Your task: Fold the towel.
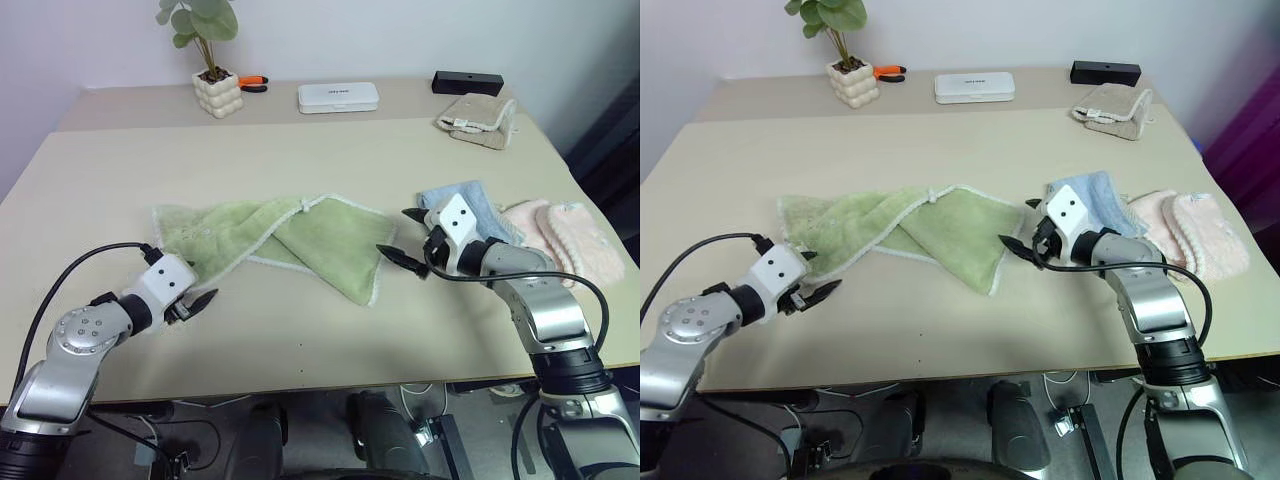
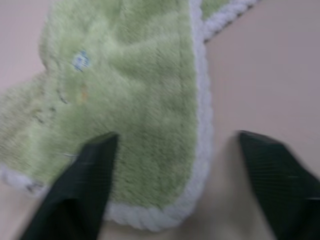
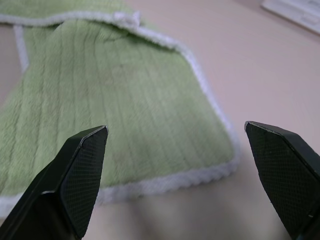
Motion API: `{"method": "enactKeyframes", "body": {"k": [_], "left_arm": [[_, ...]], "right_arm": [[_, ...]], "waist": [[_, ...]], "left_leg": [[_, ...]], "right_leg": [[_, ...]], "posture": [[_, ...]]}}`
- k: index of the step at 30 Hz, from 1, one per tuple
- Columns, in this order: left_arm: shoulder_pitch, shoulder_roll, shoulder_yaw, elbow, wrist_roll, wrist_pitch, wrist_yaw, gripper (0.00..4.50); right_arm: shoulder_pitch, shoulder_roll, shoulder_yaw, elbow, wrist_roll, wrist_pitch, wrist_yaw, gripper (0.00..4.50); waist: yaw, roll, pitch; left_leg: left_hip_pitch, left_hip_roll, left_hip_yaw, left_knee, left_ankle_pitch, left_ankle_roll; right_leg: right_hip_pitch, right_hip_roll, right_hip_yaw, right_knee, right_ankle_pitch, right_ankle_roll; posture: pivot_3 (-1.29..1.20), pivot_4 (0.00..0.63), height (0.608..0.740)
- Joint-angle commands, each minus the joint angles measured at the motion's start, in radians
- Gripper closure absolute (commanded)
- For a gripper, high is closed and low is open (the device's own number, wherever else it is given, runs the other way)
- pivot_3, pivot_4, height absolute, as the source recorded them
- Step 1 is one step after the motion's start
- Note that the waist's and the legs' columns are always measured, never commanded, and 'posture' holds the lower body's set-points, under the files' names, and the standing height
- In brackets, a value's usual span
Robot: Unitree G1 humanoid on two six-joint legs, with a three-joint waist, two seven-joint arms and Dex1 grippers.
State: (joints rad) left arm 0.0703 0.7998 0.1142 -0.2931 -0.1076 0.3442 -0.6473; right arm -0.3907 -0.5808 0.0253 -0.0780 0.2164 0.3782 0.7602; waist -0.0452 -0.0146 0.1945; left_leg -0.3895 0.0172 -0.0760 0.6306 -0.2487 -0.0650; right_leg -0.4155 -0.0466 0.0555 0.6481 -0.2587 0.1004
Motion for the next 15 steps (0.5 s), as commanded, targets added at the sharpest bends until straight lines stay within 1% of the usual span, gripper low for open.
{"method": "enactKeyframes", "body": {"k": [1, 2, 3, 4, 5, 9, 15], "left_arm": [[0.016, 0.003, 0.06, 0.013, 0.001, 0.011, 0.011, 2.83], [0.02, 0.005, 0.066, 0.014, 0.004, 0.011, 0.013, 3.35], [0.024, 0.006, 0.07, 0.01, 0.008, 0.013, 0.015, 3.76], [0.026, 0.007, 0.076, 0.006, 0.012, 0.018, 0.02, 4.37], [0.027, 0.008, 0.082, 0.004, 0.014, 0.021, 0.024, 4.44], [0.024, 0.013, 0.11, -0.002, 0.033, 0.021, 0.05, 4.44], [0.023, -0.02, 0.169, -0.033, -0.002, -0.008, 0.063, 4.44]], "right_arm": [[-0.016, 0.001, -0.023, -0.03, 0.016, -0.008, -0.003, 0.0], [-0.017, -0.001, -0.022, -0.035, 0.017, -0.006, -0.001, 0.0], [-0.022, -0.005, -0.021, -0.034, 0.018, -0.006, 0.005, 0.0], [-0.028, -0.008, -0.02, -0.031, 0.019, -0.006, 0.01, 0.0], [-0.034, -0.009, -0.019, -0.029, 0.02, -0.005, 0.014, 0.0], [-0.078, -0.001, 0.0, 0.013, 0.006, -0.016, 0.027, 0.0], [-0.163, 0.001, 0.078, 0.17, -0.097, -0.086, 0.035, 0.0]], "waist": [[0.001, 0.0, 0.0], [0.001, 0.0, 0.0], [0.001, 0.0, 0.0], [0.001, 0.0, 0.0], [0.002, 0.0, 0.0], [0.001, 0.0, 0.0], [0.002, 0.0, 0.0]], "left_leg": [[0.0, 0.0, 0.0, 0.0, 0.0, 0.0], [0.0, 0.0, 0.0, 0.0, 0.0, 0.0], [0.0, 0.0, 0.0, 0.0, 0.0, 0.0], [0.0, 0.0, 0.0, 0.0, 0.0, 0.0], [0.0, 0.0, 0.0, 0.0, 0.0, 0.0], [0.0, 0.0, 0.0, 0.0, 0.0, 0.0], [-0.001, 0.0, 0.0, 0.0, 0.0, 0.0]], "right_leg": [[0.0, 0.0, 0.0, 0.0, 0.0, 0.0], [0.0, 0.0, 0.0, 0.0, 0.0, 0.0], [0.0, 0.0, 0.0, 0.0, 0.0, 0.0], [0.0, 0.0, 0.0, 0.0, 0.0, 0.0], [0.0, 0.0, 0.0, 0.0, 0.0, 0.0], [0.0, 0.0, 0.0, 0.0, 0.0, 0.0], [0.0, 0.0, 0.0, 0.0, 0.0, 0.0]], "posture": [[0.0, 0.15, 0.737], [0.0, 0.15, 0.737], [0.0, 0.15, 0.737], [0.0, 0.15, 0.737], [0.0, 0.15, 0.737], [0.0, 0.15, 0.737], [0.0, 0.15, 0.737]]}}
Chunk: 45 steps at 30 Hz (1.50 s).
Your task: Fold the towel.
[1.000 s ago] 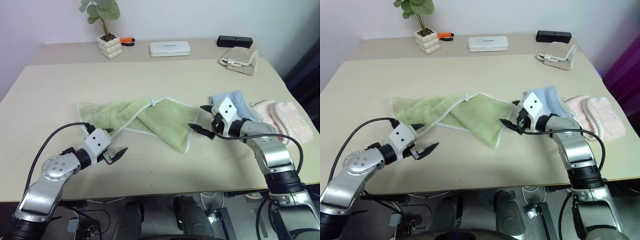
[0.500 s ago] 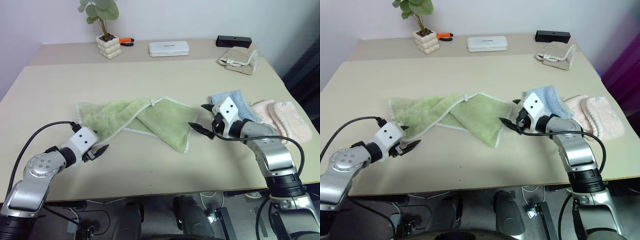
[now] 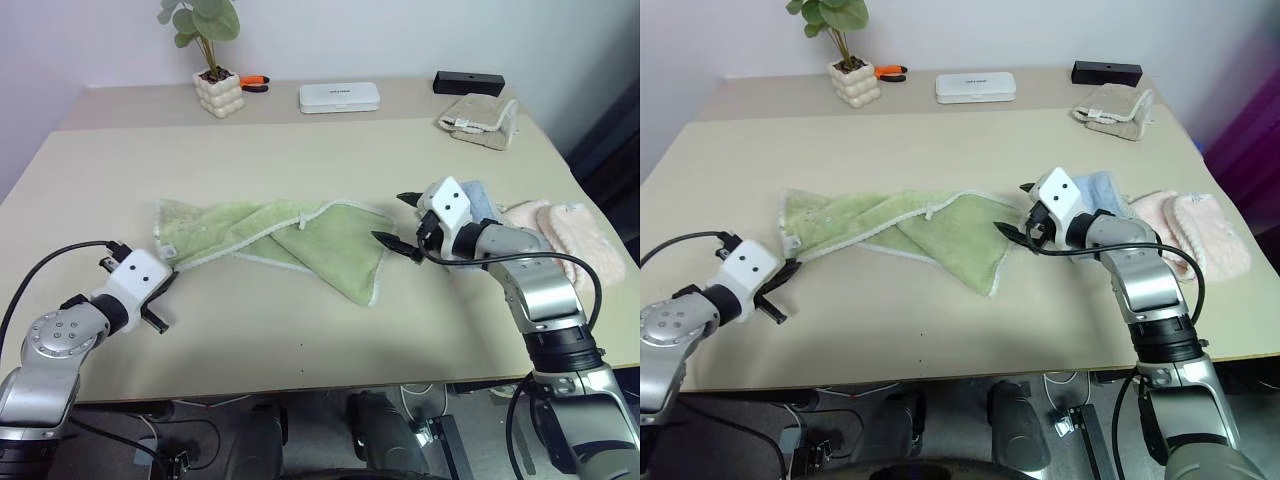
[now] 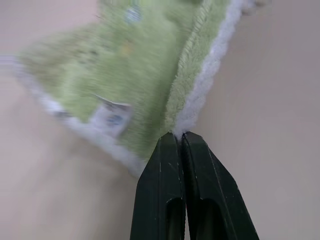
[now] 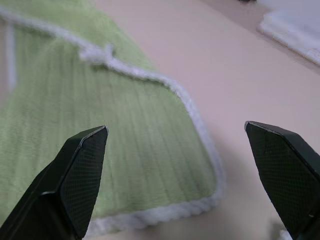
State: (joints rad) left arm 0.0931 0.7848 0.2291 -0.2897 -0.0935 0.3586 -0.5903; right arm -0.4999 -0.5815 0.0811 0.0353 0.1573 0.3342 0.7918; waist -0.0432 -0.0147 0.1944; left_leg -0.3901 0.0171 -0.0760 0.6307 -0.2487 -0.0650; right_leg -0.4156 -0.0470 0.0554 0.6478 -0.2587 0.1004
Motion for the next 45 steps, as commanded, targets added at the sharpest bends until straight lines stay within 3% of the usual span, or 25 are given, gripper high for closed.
{"method": "enactKeyframes", "body": {"k": [1, 7, 12, 15, 22, 29, 32, 34, 40, 42, 45], "left_arm": [[0.008, -0.004, 0.062, -0.038, -0.016, -0.024, 0.003, 4.44], [0.06, 0.003, 0.078, -0.029, -0.002, -0.047, -0.015, 4.44], [0.095, -0.009, 0.087, -0.036, -0.005, -0.059, -0.015, 4.44], [0.119, -0.015, 0.098, -0.041, -0.008, -0.065, -0.017, 4.5], [0.135, -0.012, 0.103, -0.025, -0.009, -0.086, -0.02, 4.5], [0.075, 0.007, 0.09, 0.032, -0.01, -0.109, -0.036, 4.5], [-0.133, 0.03, 0.047, 0.191, 0.03, -0.167, -0.011, 4.5], [-0.406, 0.024, 0.013, 0.38, 0.079, -0.243, 0.075, 4.5], [-1.003, 0.013, -0.014, 0.826, 0.112, -0.413, 0.215, 4.5], [-1.119, 0.017, -0.019, 0.925, 0.112, -0.463, 0.224, 4.5], [-1.075, 0.049, -0.006, 0.892, 0.04, -0.444, 0.08, 4.5]], "right_arm": [[-0.097, 0.01, 0.041, 0.13, -0.069, -0.06, -0.008, 0.0], [-0.282, 0.076, 0.049, 0.442, -0.115, -0.048, -0.062, 0.0], [-0.359, 0.125, 0.033, 0.618, -0.087, 0.003, -0.021, 0.0], [-0.378, 0.13, 0.05, 0.667, -0.099, 0.018, 0.023, 0.86], [-0.394, 0.13, 0.032, 0.674, -0.095, 0.024, 0.022, 4.38], [-0.394, 0.071, 0.024, 0.613, -0.139, -0.049, -0.039, 4.45], [-0.46, 0.025, 0.047, 0.664, -0.227, -0.199, -0.126, 4.45], [-0.557, 0.015, 0.031, 0.724, -0.247, -0.295, -0.182, 4.45], [-0.818, -0.011, -0.015, 0.821, -0.25, -0.476, -0.263, 4.45], [-0.866, -0.017, -0.031, 0.812, -0.237, -0.507, -0.25, 4.45], [-0.778, -0.038, -0.04, 0.633, -0.151, -0.482, -0.068, 4.45]], "waist": [[0.0, 0.0, 0.0], [-0.004, 0.0, 0.0], [-0.001, 0.0, 0.0], [-0.002, 0.0, 0.0], [-0.002, 0.0, 0.0], [0.0, 0.0, 0.0], [0.009, 0.001, 0.001], [0.008, 0.001, 0.002], [-0.014, -0.001, 0.003], [-0.024, -0.001, 0.003], [-0.032, 0.0, 0.001]], "left_leg": [[0.0, 0.0, 0.0, 0.0, 0.0, 0.0], [0.0, 0.0, 0.001, -0.001, 0.0, 0.0], [-0.001, 0.0, 0.0, -0.001, 0.0, 0.0], [-0.001, 0.0, 0.001, -0.001, 0.0, 0.0], [-0.001, 0.0, 0.001, 0.0, 0.0, 0.0], [-0.001, 0.0, 0.001, 0.0, 0.0, 0.0], [-0.002, -0.001, 0.001, 0.0, 0.0, 0.0], [-0.002, -0.001, 0.0, 0.001, 0.0, -0.001], [-0.005, -0.001, 0.003, -0.002, 0.002, -0.003], [-0.015, -0.001, 0.002, -0.001, 0.002, -0.003], [-0.019, -0.001, 0.007, -0.002, 0.003, -0.006]], "right_leg": [[0.0, 0.0, 0.0, 0.0, 0.0, 0.0], [-0.001, 0.0, 0.0, 0.001, 0.0, 0.0], [-0.002, 0.0, 0.0, 0.0, 0.0, 0.0], [-0.002, -0.001, 0.0, 0.001, 0.0, 0.0], [-0.002, 0.0, 0.0, 0.001, 0.0, 0.0], [-0.002, 0.0, 0.0, 0.001, 0.0, 0.0], [-0.002, -0.001, -0.001, 0.001, 0.0, 0.0], [-0.003, 0.0, -0.001, 0.001, 0.001, 0.0], [-0.008, -0.002, -0.001, 0.001, 0.003, 0.002], [-0.018, -0.002, -0.002, 0.002, 0.002, 0.002], [-0.024, -0.004, -0.001, 0.004, 0.003, 0.002]], "posture": [[0.0, 0.15, 0.737], [0.0, 0.15, 0.737], [0.0, 0.15, 0.737], [0.0, 0.15, 0.737], [0.0, 0.15, 0.737], [0.0, 0.15, 0.737], [0.0, 0.15, 0.737], [0.0, 0.15, 0.737], [0.0, 0.15, 0.737], [0.0, 0.15, 0.737], [0.0, 0.15, 0.737]]}}
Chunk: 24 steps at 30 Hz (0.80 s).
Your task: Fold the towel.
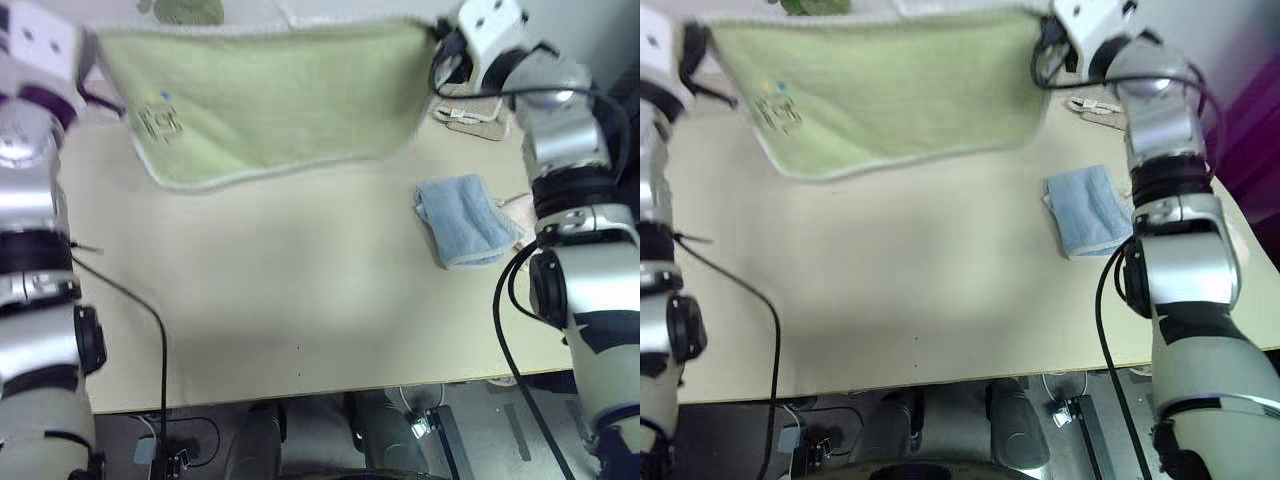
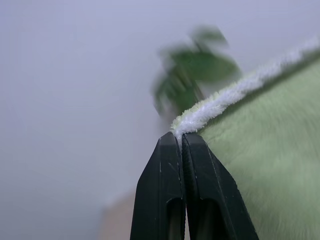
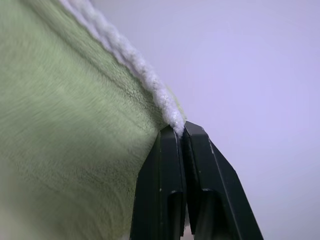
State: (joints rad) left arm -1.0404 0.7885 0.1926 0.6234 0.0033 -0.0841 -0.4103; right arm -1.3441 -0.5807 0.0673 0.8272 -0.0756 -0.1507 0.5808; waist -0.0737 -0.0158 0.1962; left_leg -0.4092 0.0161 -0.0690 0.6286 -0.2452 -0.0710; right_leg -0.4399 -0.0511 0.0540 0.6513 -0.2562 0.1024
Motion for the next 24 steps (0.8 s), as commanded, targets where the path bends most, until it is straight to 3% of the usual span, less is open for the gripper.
{"method": "enactKeyframes", "body": {"k": [1, 3, 8, 11, 14, 16, 20, 24], "left_arm": [[0.096, 0.056, 0.047, -0.063, -0.096, 0.031, -0.151, 4.5], [0.2, 0.078, 0.078, -0.173, -0.166, 0.079, -0.238, 4.5], [0.757, 0.142, 0.263, -0.581, -0.332, 0.301, -0.42, 4.5], [0.929, 0.142, 0.343, -0.694, -0.369, 0.386, -0.427, 4.5], [1.111, 0.137, 0.425, -0.774, -0.394, 0.455, -0.476, 4.5], [1.182, 0.14, 0.451, -0.808, -0.406, 0.487, -0.498, 4.5], [1.29, 0.149, 0.454, -0.83, -0.384, 0.48, -0.543, 4.5], [1.18, 0.139, 0.344, -0.738, -0.324, 0.423, -0.483, 4.5]], "right_arm": [[0.117, -0.052, -0.026, -0.246, 0.118, 0.027, 0.212, 4.45], [0.217, -0.083, -0.022, -0.403, 0.171, 0.094, 0.306, 4.45], [0.577, -0.187, -0.027, -0.825, 0.315, 0.384, 0.46, 4.45], [0.71, -0.241, -0.047, -0.949, 0.373, 0.489, 0.503, 4.45], [0.856, -0.313, -0.081, -1.046, 0.451, 0.595, 0.566, 4.45], [0.913, -0.347, -0.095, -1.087, 0.487, 0.629, 0.595, 4.45], [0.954, -0.358, -0.089, -1.085, 0.482, 0.628, 0.588, 4.45], [0.862, -0.278, -0.031, -0.956, 0.371, 0.565, 0.476, 4.45]], "waist": [[-0.002, 0.001, -0.001], [-0.005, 0.002, -0.001], [-0.004, 0.002, 0.0], [0.012, 0.001, 0.001], [0.03, 0.0, 0.001], [0.034, 0.0, 0.001], [0.032, -0.001, 0.001], [0.031, -0.001, 0.001]], "left_leg": [[0.001, 0.0, 0.003, 0.0, -0.001, 0.002], [0.001, 0.001, 0.005, 0.0, -0.003, 0.004], [-0.001, 0.001, 0.006, 0.001, -0.003, 0.005], [0.0, 0.001, 0.005, 0.005, -0.005, 0.008], [0.008, 0.002, 0.003, 0.009, -0.004, 0.008], [0.021, 0.002, 0.004, 0.006, -0.005, 0.008], [0.023, 0.002, 0.005, 0.006, -0.005, 0.008], [0.023, 0.002, 0.005, 0.005, -0.005, 0.008]], "right_leg": [[0.0, -0.001, 0.0, 0.0, 0.0, 0.0], [0.0, -0.001, 0.0, -0.001, 0.0, 0.0], [-0.002, -0.002, 0.001, 0.001, 0.0, 0.0], [-0.003, -0.002, 0.0, 0.004, 0.0, -0.001], [0.009, 0.0, -0.001, 0.004, 0.0, -0.002], [0.023, -0.001, -0.001, -0.003, -0.003, -0.008], [0.025, -0.001, -0.001, -0.004, -0.003, -0.007], [0.023, 0.0, -0.001, -0.003, -0.003, -0.007]], "posture": [[0.0, 0.15, 0.737], [0.0, 0.15, 0.737], [0.0, 0.15, 0.737], [0.0, 0.15, 0.737], [0.0, 0.15, 0.737], [0.0, 0.15, 0.737], [0.0, 0.15, 0.737], [0.0, 0.15, 0.737]]}}
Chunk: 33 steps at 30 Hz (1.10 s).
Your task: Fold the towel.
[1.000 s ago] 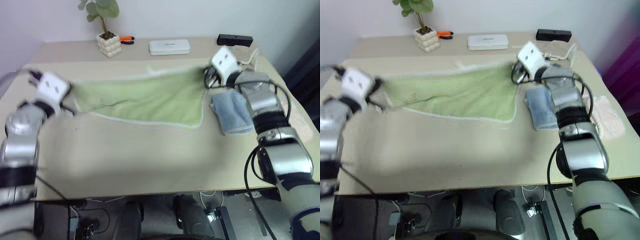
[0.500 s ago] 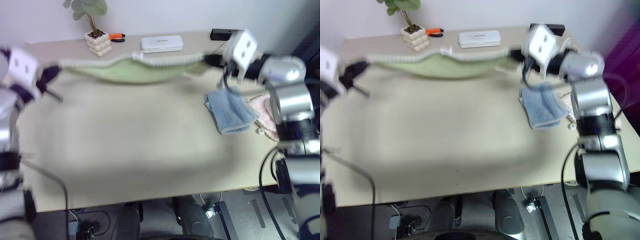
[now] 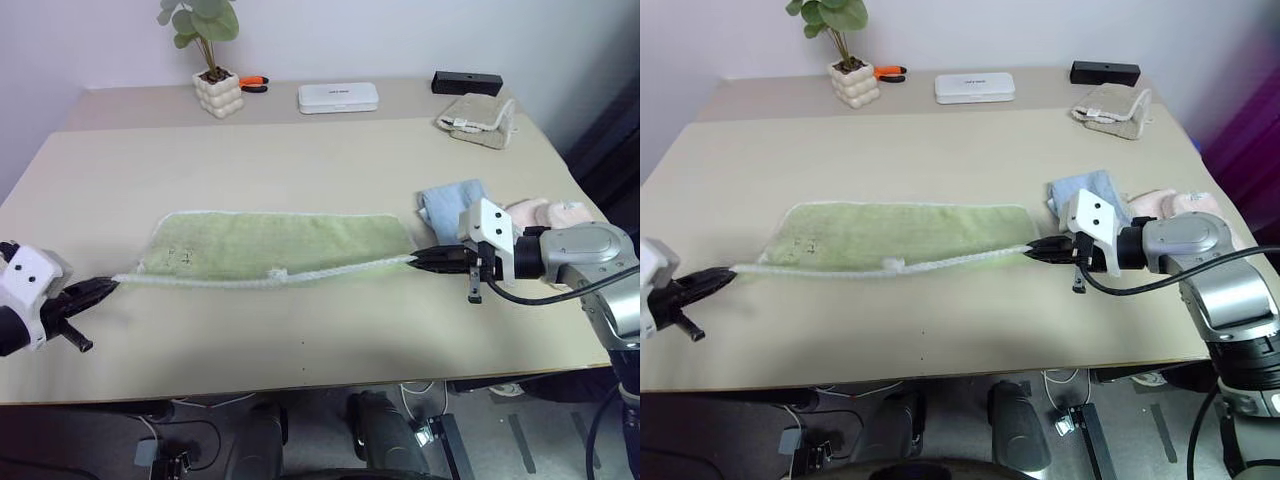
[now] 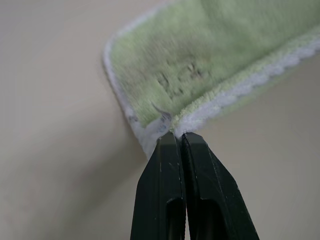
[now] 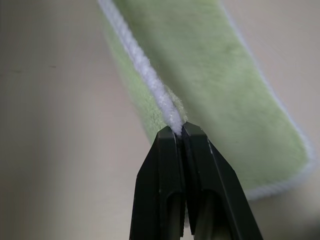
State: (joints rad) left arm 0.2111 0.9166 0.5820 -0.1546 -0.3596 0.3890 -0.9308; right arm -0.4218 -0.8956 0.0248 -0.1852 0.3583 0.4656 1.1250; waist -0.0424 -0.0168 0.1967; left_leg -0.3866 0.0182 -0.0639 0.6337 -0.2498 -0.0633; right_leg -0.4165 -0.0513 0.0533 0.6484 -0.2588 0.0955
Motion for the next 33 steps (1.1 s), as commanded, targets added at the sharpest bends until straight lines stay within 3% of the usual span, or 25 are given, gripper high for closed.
{"method": "enactKeyframes", "body": {"k": [1, 11, 16, 21, 25, 30, 31, 33], "left_arm": [[-0.115, 0.009, -0.075, 0.072, 0.058, -0.068, 0.053, 4.5], [-0.608, -0.052, -0.353, 0.537, 0.225, -0.261, 0.143, 4.5], [-0.765, -0.098, -0.432, 0.746, 0.279, -0.358, 0.16, 4.5], [-0.796, -0.109, -0.447, 0.834, 0.285, -0.383, 0.147, 4.5], [-0.786, -0.11, -0.432, 0.848, 0.276, -0.366, 0.167, 3.08], [-0.708, -0.101, -0.369, 0.788, 0.263, -0.34, 0.265, 0.54], [-0.697, -0.103, -0.356, 0.774, 0.255, -0.328, 0.278, 0.05], [-0.665, -0.115, -0.314, 0.716, 0.21, -0.302, 0.281, 0.05]], "right_arm": [[-0.079, 0.052, 0.027, 0.091, -0.095, -0.072, -0.091, 4.45], [-0.211, 0.171, 0.101, 0.369, -0.252, -0.191, -0.188, 4.45], [-0.241, 0.216, 0.111, 0.464, -0.291, -0.235, -0.223, 4.45], [-0.246, 0.254, 0.101, 0.487, -0.31, -0.258, -0.261, 4.45], [-0.245, 0.277, 0.089, 0.48, -0.309, -0.259, -0.286, 3.12], [-0.217, 0.256, 0.046, 0.426, -0.345, -0.281, -0.39, 0.57], [-0.209, 0.249, 0.041, 0.411, -0.347, -0.281, -0.395, 0.56], [-0.184, 0.239, 0.021, 0.363, -0.335, -0.255, -0.397, 0.56]], "waist": [[0.001, 0.0, 0.0], [0.0, -0.001, 0.0], [-0.003, -0.001, 0.0], [-0.004, -0.001, 0.0], [-0.002, -0.001, 0.0], [-0.001, -0.001, 0.0], [-0.001, -0.001, 0.0], [-0.001, -0.001, 0.0]], "left_leg": [[0.0, 0.0, 0.0, 0.0, 0.0, 0.0], [-0.005, 0.0, 0.0, -0.001, 0.0, 0.0], [-0.005, 0.0, 0.0, -0.001, 0.0, 0.0], [-0.005, 0.0, 0.0, -0.001, 0.0, 0.0], [-0.005, 0.0, 0.0, -0.001, 0.0, 0.0], [-0.005, 0.0, 0.0, -0.001, 0.0, 0.0], [-0.005, 0.0, 0.0, -0.001, 0.0, 0.0], [-0.005, 0.0, 0.0, -0.001, 0.0, 0.0]], "right_leg": [[0.0, 0.0, 0.0, 0.0, 0.0, 0.0], [-0.006, 0.0, 0.0, 0.001, 0.004, 0.006], [-0.007, 0.0, 0.0, 0.002, 0.004, 0.006], [-0.007, 0.0, 0.0, 0.002, 0.004, 0.006], [-0.008, 0.0, 0.0, 0.003, 0.004, 0.006], [-0.008, 0.0, 0.0, 0.004, 0.004, 0.006], [-0.008, 0.0, 0.0, 0.004, 0.004, 0.006], [-0.008, 0.0, 0.0, 0.004, 0.004, 0.006]], "posture": [[0.0, 0.15, 0.737], [0.0, 0.15, 0.737], [0.0, 0.15, 0.737], [0.0, 0.15, 0.737], [0.0, 0.15, 0.737], [0.0, 0.15, 0.737], [0.0, 0.15, 0.737], [0.0, 0.15, 0.737]]}}
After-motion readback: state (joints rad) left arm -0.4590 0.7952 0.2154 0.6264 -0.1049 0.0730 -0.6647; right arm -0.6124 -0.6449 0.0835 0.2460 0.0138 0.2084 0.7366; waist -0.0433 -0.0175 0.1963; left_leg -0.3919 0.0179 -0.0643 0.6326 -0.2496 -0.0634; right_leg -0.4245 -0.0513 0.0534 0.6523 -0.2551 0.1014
